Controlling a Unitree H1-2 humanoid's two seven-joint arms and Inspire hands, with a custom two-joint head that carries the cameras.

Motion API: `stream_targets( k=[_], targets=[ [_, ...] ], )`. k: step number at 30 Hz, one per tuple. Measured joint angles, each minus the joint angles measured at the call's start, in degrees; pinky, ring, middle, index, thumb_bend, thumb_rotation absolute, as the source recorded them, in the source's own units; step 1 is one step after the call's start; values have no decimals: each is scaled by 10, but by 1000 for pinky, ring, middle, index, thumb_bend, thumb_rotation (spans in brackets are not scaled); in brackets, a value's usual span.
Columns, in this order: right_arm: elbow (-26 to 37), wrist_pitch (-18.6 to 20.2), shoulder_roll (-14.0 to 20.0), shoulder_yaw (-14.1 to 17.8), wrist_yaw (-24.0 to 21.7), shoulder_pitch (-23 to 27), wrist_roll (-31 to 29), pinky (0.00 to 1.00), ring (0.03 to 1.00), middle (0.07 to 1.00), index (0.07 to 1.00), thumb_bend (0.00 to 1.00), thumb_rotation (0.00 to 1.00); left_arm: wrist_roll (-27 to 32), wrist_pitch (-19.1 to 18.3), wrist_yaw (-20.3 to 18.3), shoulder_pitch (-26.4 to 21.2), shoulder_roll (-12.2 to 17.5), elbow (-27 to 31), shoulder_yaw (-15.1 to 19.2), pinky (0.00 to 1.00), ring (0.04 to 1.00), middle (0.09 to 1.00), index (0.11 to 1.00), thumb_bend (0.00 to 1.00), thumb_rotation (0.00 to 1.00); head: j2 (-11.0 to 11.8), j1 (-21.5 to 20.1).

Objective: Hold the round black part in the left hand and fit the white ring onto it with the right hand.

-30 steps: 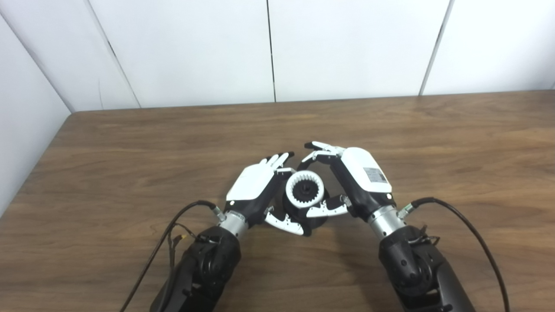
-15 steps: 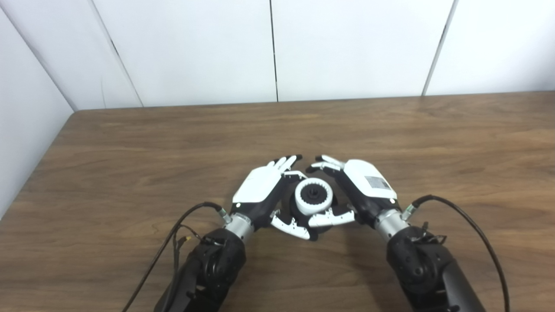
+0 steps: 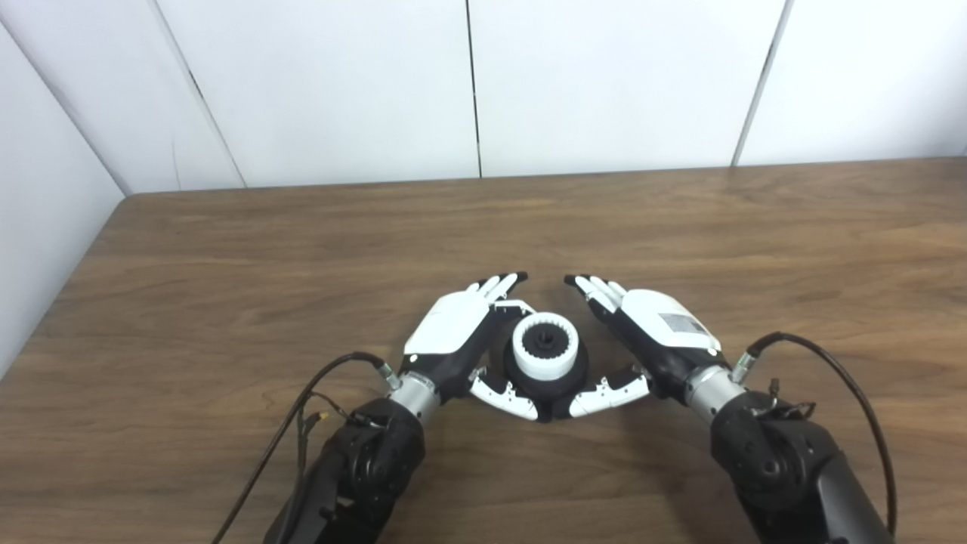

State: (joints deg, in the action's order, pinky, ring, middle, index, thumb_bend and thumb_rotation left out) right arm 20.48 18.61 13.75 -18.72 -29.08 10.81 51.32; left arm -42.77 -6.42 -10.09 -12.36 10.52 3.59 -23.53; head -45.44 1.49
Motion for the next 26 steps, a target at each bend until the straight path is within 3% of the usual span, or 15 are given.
stream_targets(
  k=[9,26],
  targets=[
    [11,0,56,20,-24,-10,-25,914,1000,1000,1000,1000,456,0,0,0,0,0,0,1,1000,1000,1000,613,934,264,7,-11],
    [13,2,62,23,-25,-13,-29,934,1000,1000,1000,1000,432,1,1,0,1,1,0,2,1000,1000,1000,616,934,270,15,-16]
  ],
)
